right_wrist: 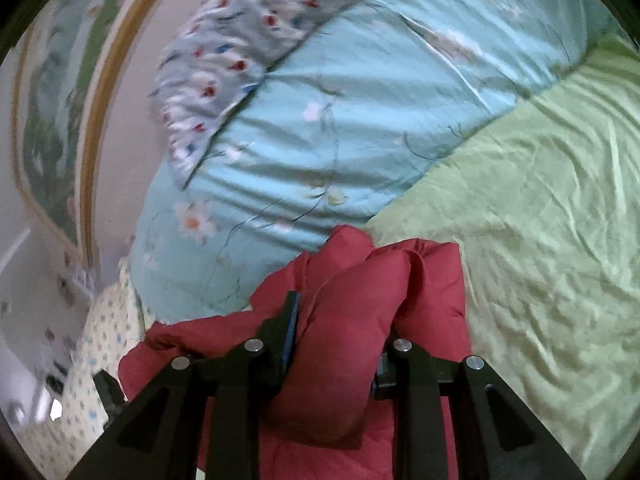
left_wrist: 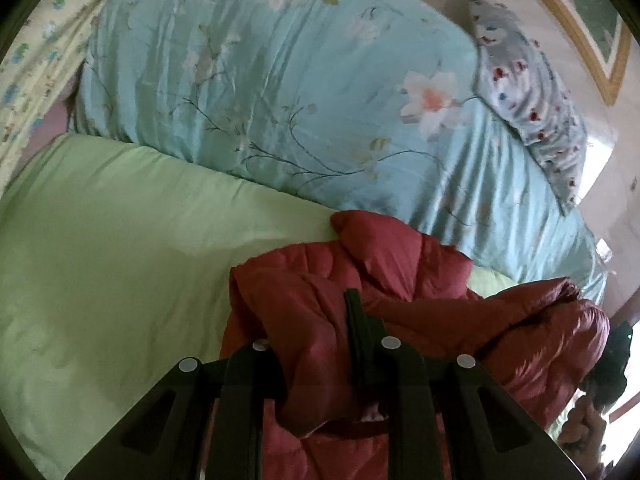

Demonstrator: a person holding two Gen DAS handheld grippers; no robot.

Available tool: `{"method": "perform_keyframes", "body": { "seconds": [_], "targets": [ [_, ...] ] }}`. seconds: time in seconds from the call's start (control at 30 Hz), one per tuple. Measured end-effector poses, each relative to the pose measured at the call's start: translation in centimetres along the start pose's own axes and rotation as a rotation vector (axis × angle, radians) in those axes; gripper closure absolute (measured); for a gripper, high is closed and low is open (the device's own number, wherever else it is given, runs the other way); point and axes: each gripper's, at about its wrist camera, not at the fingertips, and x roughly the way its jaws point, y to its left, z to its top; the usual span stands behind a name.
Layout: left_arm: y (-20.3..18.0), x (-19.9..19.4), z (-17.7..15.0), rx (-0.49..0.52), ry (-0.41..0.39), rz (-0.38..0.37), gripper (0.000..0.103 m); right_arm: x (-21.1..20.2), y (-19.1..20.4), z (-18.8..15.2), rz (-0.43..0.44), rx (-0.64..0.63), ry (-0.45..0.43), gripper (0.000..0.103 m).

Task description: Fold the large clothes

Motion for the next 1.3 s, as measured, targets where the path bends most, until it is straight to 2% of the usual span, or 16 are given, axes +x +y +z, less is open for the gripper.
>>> {"method": "perform_keyframes", "body": {
  "seconds": [0.13,0.33,0.47,0.67,0.8,0.87,1.0,1.03,1.13,1.27,1.3],
  "targets": [
    [0.1,4.3,1.1,0.003,0.020,0.045,0.083,2.9,-1.1,0.6,-0.048,0.014,-0.003,0.076],
    [1.0,10.6,3.0,-0.066,0.042,0.091,0.081,6.9,-3.1,1.3,-0.083,0.062,-0.022,0.075],
    [1.0,14.3,3.6,-0.071,0.053,0.127,0.080,9.7,-4.1,1.6,-0.126,0.069,-0.035,0.074],
    [2.3,18.5,4.2,-0.104,0.099,0.100,0.080,12.6,-6.5,1.8,-0.134,0.117,-0.053,0.074],
    [2.3,18.4,4.3,-0.083,0.100,0.099,0.077,14.0,-7.2,1.9,-0.158,0.122,-0.055,0.075],
    [2.1,17.0,4.0,-0.071,0.102,0.088,0.075,14.4,-7.2,2.0,-0.164,0.113,-0.053,0.075],
    [1.7,13.1,3.2,-0.052,0.060,0.058,0.056,14.8,-7.3,2.0,-0.166,0.112,-0.054,0.074],
    [1.3,11.7,2.8,-0.032,0.038,0.061,0.051,14.9,-7.3,2.0,-0.165,0.113,-0.055,0.074],
    [0.0,9.0,1.2,0.031,0.010,0.043,0.048,15.1,-7.5,2.0,-0.160,0.122,-0.053,0.073],
    [-3.3,7.0,-2.7,0.147,0.038,-0.016,0.047,15.4,-7.2,2.1,-0.166,0.111,-0.049,0.071],
    [-4.2,6.8,-3.7,0.189,0.050,-0.009,0.047,15.3,-7.1,2.2,-0.168,0.109,-0.048,0.071]
  ]
}}
